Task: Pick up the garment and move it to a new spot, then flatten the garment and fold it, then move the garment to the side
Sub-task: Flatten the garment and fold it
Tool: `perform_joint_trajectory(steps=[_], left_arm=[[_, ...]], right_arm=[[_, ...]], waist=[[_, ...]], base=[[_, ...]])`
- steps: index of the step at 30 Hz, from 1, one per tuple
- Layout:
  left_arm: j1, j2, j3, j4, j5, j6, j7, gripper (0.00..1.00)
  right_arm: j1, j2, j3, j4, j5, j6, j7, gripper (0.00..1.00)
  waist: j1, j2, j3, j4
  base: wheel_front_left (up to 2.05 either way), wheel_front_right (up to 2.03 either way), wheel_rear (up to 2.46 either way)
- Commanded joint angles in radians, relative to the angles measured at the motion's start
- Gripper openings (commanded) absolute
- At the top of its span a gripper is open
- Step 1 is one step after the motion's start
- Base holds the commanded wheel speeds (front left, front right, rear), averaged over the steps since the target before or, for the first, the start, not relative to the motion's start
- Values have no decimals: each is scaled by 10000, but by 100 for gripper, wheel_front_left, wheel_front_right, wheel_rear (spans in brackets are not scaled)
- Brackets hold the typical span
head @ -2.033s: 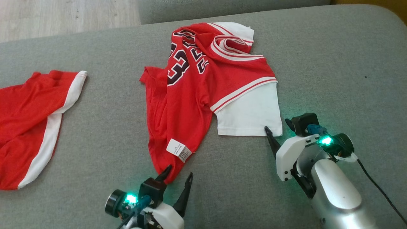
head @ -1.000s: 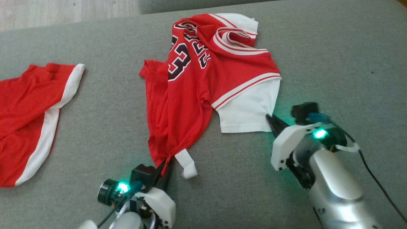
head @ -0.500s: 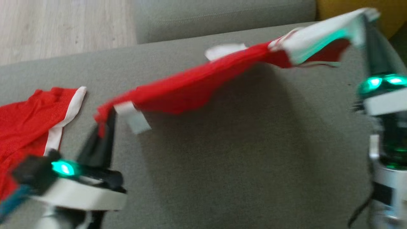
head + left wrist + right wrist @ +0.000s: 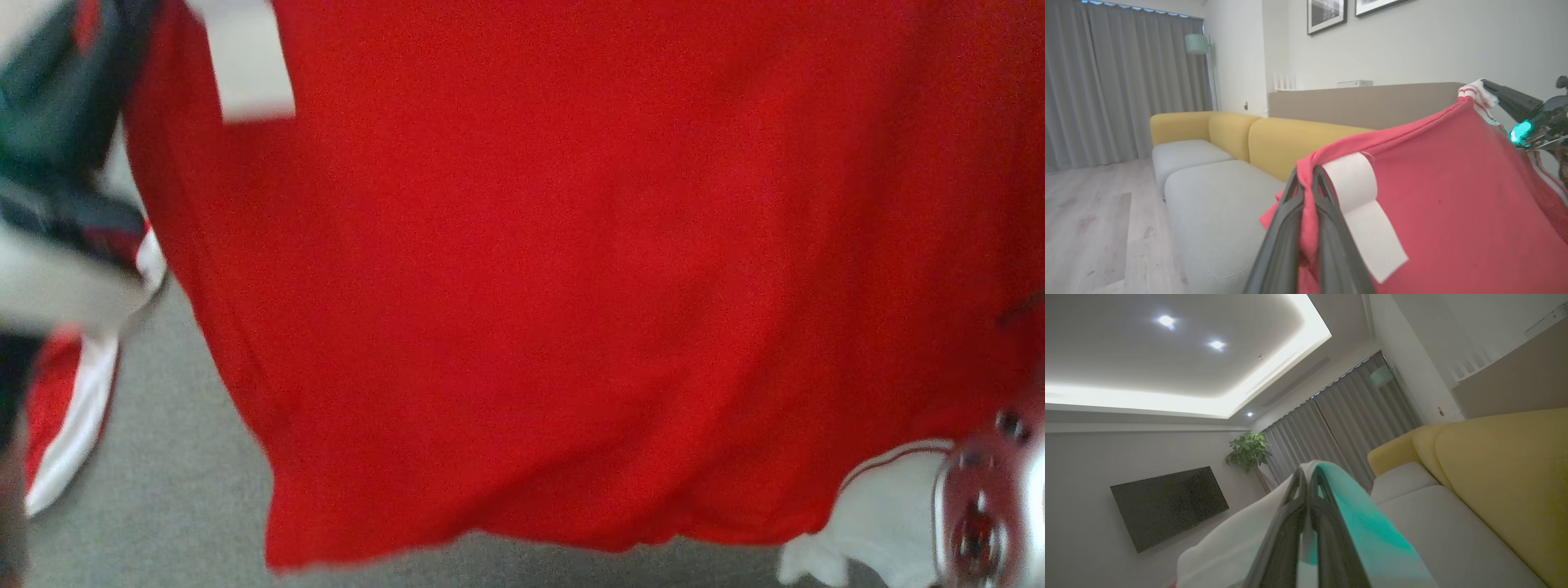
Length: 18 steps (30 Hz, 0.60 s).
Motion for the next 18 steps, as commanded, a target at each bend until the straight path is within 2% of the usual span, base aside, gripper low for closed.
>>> perform_joint_trajectory(steps=[1, 4, 7, 12, 16, 18], left_arm=[[-753, 511, 317, 192, 21, 0, 221, 0], [-2058, 628, -109, 1906, 267, -186, 402, 0], [-3368, 529, -549, 3773, 929, -372, -71, 0], [-5644, 126, -1287, 6830, 2374, -617, -1953, 0], [-7213, -118, -1832, 8740, 3448, -750, -4023, 0], [-7590, -341, -1945, 9691, 3599, -779, -4887, 0]], right_arm=[[-660, 51, 219, 76, -272, 77, 147, 0], [-1833, 51, 413, 1542, -1069, 77, 74, 0], [-2954, 51, 674, 3103, -1805, 77, -538, 0], [-4928, 51, 859, 5506, -2499, 77, -2017, 0], [-6400, 51, 719, 7134, -2773, 77, -3305, 0], [-6805, 51, 686, 7823, -2682, 77, -3836, 0]], waist=[[0, 0, 680, 68], [0, 0, 1460, 203], [0, 0, 2068, 338], [0, 0, 2794, 499], [0, 0, 3376, 515], [0, 0, 3549, 493]], base=[[0, 0, 0], [0, 0, 0], [0, 0, 0], [0, 0, 0], [0, 0, 0], [0, 0, 0]])
